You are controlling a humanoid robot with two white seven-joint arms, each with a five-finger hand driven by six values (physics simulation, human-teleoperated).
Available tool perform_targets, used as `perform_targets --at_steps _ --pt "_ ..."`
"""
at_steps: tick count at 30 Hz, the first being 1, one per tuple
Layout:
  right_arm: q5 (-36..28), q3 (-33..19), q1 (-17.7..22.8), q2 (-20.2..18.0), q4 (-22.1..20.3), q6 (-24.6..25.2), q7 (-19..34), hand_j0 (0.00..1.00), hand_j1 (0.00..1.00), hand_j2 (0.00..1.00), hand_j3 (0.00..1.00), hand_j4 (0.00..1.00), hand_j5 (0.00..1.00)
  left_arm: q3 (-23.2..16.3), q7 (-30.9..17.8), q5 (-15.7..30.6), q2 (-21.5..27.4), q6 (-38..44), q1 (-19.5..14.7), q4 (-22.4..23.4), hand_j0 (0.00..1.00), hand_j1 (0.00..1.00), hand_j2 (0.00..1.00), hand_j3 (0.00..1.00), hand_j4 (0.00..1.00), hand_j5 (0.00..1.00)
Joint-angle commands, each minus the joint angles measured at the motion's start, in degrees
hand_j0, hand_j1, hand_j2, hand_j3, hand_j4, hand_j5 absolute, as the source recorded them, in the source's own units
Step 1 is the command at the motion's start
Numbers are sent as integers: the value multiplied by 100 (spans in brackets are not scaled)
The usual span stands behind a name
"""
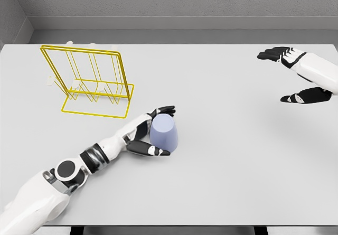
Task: Place the cup on the cup holder with both arms
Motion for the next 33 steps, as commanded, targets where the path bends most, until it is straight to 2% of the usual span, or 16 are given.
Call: perform_targets --at_steps 1,4,13,21,25,28,31,33 --pt "-43 0 0 -5 10 17 -3 100 100 100 100 100 100 0 -13 38 -12 28 0 -1 78 78 78 78 78 78" --pt "-43 0 0 -5 19 17 -3 100 100 100 100 100 100 0 -13 38 -21 28 -9 -1 64 64 64 64 64 64" --pt "-43 0 0 -14 19 17 -3 100 100 100 100 100 100 53 -13 64 -12 10 -18 25 64 64 64 64 64 64" --pt "-43 0 0 -5 10 17 -3 100 100 100 100 100 100 88 -4 100 58 -16 -176 -204 65 65 65 65 65 65" --pt "-43 0 0 -5 10 17 -3 100 100 100 100 100 100 115 -13 91 155 -16 -193 -511 65 65 65 65 65 65" --pt "-43 0 0 -5 10 17 -3 100 100 100 100 100 100 132 -4 91 339 -16 -167 -775 66 66 66 66 66 66" --pt "-43 0 0 -14 10 17 -3 100 100 100 100 100 100 150 -4 91 655 -25 -132 -1232 66 66 66 66 66 66" --pt "-43 0 0 -5 10 17 -3 100 100 100 100 100 100 281 -4 91 787 -25 -79 -1390 66 66 66 66 66 66"
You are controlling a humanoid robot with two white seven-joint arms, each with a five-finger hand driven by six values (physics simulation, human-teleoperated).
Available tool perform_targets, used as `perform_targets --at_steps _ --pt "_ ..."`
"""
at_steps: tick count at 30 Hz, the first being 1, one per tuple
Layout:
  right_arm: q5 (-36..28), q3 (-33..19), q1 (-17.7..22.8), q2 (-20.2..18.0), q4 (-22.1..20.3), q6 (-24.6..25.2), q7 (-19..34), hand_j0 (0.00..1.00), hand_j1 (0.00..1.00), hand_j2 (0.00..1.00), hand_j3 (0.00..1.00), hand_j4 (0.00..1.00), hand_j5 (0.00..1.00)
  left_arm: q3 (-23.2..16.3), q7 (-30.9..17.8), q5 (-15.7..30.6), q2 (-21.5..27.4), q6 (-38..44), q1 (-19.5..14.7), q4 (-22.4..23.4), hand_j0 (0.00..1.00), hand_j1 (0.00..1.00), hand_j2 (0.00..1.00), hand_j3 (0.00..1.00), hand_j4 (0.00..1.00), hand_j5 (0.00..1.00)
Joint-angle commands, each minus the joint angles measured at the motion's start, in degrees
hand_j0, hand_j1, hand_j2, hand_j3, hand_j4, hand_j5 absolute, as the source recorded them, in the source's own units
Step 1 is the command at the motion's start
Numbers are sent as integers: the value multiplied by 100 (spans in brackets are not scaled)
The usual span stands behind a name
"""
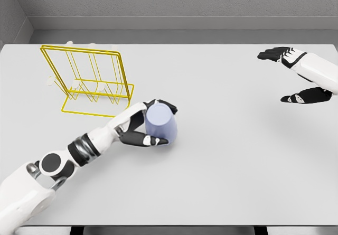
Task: Place the cup on the cup holder with both arms
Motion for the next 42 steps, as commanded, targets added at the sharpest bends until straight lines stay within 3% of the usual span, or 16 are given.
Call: perform_targets --at_steps 1,14,20,30,42 --pt "-43 0 0 -2 -2 17 -3 100 100 100 100 100 100 140 2 22 209 0 9 -305 66 66 66 66 66 66" --pt "-43 0 0 -2 -2 17 -3 100 100 100 100 100 100 852 11 22 675 -9 53 -534 66 66 66 66 66 66" --pt "-43 0 0 -2 -2 17 -3 100 100 100 100 100 100 931 11 31 772 -17 53 -639 66 66 66 66 66 66" --pt "-52 0 0 -2 -37 17 -3 100 100 100 100 100 100 1379 19 84 913 -9 53 -657 66 66 66 66 66 66" --pt "-52 0 0 7 -46 17 -3 100 100 100 100 100 100 1546 19 225 1018 -9 62 -560 67 67 67 67 67 67"
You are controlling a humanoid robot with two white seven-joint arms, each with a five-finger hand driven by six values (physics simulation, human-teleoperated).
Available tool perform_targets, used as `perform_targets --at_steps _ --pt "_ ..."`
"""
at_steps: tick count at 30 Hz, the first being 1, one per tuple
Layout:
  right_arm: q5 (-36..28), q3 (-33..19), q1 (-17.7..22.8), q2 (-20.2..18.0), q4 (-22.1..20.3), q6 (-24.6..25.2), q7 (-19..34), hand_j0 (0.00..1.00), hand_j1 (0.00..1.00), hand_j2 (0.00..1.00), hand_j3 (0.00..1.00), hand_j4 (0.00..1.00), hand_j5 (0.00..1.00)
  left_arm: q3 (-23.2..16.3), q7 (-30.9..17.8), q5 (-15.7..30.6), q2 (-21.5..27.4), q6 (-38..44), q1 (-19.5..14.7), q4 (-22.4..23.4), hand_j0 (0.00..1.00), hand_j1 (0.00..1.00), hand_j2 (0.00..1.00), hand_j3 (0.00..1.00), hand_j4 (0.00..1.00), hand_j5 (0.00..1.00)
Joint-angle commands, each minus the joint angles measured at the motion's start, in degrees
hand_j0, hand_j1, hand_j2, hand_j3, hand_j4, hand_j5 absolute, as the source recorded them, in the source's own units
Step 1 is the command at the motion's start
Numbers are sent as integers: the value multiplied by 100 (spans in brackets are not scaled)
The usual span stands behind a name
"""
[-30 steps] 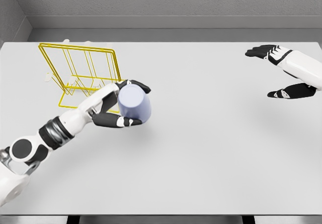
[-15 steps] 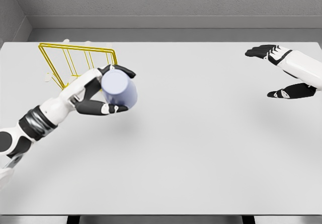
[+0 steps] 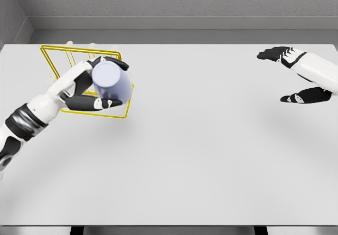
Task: Place the cup on the cup holder with both arms
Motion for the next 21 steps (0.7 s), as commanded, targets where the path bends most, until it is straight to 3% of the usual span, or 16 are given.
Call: perform_targets --at_steps 1,21 --pt "-45 0 0 1 -20 17 -3 100 100 100 100 100 100 71 1 63 11 2 0 41 67 67 67 67 67 67" --pt "-45 -36 18 1 33 17 -3 100 100 100 100 100 100 177 1 177 99 11 0 314 69 69 69 69 69 69"
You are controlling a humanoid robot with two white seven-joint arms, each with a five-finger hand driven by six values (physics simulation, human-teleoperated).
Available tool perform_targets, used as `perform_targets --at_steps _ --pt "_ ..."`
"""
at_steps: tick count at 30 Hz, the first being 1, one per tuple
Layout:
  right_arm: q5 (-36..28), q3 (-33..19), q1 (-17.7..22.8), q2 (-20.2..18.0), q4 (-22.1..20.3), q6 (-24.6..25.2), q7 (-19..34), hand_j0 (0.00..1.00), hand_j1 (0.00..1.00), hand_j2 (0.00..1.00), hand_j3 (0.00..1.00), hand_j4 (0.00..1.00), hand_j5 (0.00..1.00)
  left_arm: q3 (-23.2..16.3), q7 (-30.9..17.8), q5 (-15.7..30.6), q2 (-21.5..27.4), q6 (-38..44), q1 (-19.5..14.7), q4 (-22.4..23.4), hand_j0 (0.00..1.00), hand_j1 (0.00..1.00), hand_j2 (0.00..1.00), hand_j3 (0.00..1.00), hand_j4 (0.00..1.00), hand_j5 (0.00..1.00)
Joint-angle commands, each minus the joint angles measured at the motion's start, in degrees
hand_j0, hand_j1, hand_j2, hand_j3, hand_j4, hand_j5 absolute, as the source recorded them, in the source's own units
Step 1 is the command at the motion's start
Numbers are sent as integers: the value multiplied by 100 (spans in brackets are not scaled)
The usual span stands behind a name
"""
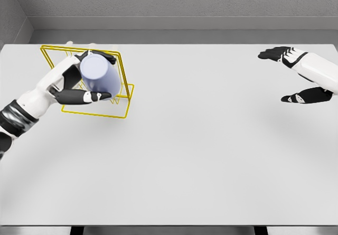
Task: Place the cup on the cup holder with both arms
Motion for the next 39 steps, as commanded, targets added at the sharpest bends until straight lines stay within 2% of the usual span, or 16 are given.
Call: perform_targets --at_steps 1,12,13,15,17,35,39 --pt "-43 -1 0 -5 5 17 -3 100 100 100 100 100 100 4 0 30 3 -6 0 67 69 69 69 69 69 69" --pt "-35 -1 0 39 13 17 -3 100 100 100 100 100 100 4 0 30 3 -6 9 163 72 72 72 72 72 72" --pt "-34 -1 0 39 13 17 -3 100 100 100 100 100 100 4 0 30 -6 3 9 190 75 75 75 75 75 75" --pt "-34 -1 0 39 13 17 -3 100 100 100 100 100 100 4 0 21 3 3 9 190 93 93 93 93 93 93" --pt "-34 -1 0 39 13 17 -3 100 100 100 100 100 100 4 0 -23 11 3 -9 208 100 100 100 100 100 100" --pt "-34 -1 0 39 75 17 -3 100 100 100 100 100 100 4 -8 -5 3 -15 -44 128 100 100 100 100 100 100" --pt "-34 -1 0 39 84 17 -3 100 100 100 100 100 100 4 0 4 3 -15 -35 120 91 91 91 91 91 91"
